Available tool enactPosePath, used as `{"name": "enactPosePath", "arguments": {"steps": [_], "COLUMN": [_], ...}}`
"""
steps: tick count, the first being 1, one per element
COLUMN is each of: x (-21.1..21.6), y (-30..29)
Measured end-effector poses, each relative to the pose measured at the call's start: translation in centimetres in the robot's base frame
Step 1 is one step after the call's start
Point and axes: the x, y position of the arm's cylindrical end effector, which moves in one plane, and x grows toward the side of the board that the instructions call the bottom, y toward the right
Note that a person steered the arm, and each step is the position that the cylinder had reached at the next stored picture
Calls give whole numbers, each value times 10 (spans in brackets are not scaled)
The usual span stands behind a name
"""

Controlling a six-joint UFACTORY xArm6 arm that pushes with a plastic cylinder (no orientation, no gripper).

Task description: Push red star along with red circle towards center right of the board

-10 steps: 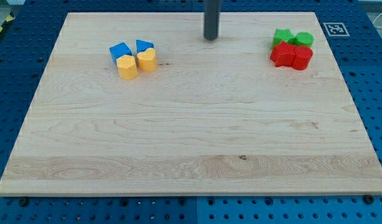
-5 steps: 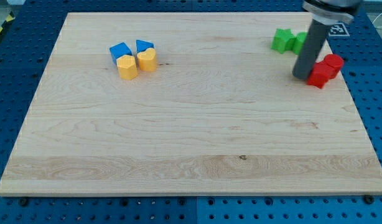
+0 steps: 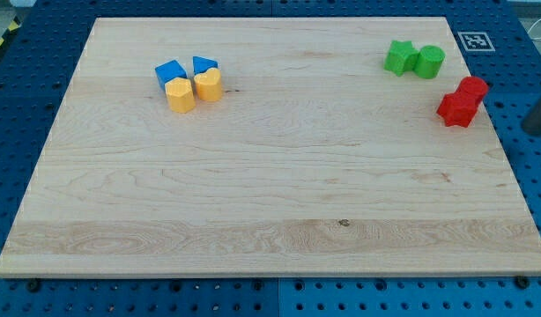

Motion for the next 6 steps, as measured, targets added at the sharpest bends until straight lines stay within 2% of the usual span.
{"name": "enactPosePath", "arguments": {"steps": [1, 2, 4, 5, 6], "x": [-25, -26, -59, -50, -48], "y": [0, 0, -7, -16, -52]}}
